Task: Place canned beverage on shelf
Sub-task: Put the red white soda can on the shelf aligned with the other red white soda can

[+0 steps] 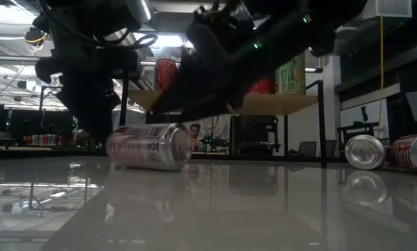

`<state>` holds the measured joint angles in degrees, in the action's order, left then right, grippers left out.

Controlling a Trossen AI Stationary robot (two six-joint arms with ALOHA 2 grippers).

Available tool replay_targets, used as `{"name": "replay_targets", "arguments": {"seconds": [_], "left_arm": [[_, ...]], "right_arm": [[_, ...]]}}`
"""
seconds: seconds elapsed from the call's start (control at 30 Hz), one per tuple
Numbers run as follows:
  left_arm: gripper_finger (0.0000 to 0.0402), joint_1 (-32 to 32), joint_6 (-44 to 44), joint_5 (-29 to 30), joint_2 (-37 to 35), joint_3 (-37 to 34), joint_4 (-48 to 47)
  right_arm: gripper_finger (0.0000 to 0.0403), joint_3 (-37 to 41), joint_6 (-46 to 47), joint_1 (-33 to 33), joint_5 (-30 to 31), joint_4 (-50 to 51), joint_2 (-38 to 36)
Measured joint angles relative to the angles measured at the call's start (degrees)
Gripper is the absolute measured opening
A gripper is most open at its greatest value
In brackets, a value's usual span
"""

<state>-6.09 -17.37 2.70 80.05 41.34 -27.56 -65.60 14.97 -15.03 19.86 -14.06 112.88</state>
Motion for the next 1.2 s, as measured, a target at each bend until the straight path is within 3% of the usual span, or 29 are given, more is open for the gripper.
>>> {"name": "replay_targets", "arguments": {"seconds": [0.3, 0.57, 0.8, 1.2], "left_arm": [[0.0183, -3.53, 0.11, -7.63, 0.0, 0.0, 2.72], [0.0183, -7.82, -0.04, -7.56, -0.01, 0.0, 2.74], [0.0183, -8.27, -0.41, -4.41, -0.02, 0.0, 2.23], [0.0183, -9.47, -0.57, -6.74, -0.02, 0.0, 2.85]], "right_arm": [[0.0392, -2.69, -2.37, 0.04, 0.75, 0.4, -0.02], [0.0392, -2.7, -1.26, 0.07, 11.19, 6.26, -0.02], [0.0392, -2.7, -1.08, 0.0, 6.76, 7.02, -0.02], [0.0392, -2.7, -1.06, -0.02, 4.52, 7.03, -0.07]]}}
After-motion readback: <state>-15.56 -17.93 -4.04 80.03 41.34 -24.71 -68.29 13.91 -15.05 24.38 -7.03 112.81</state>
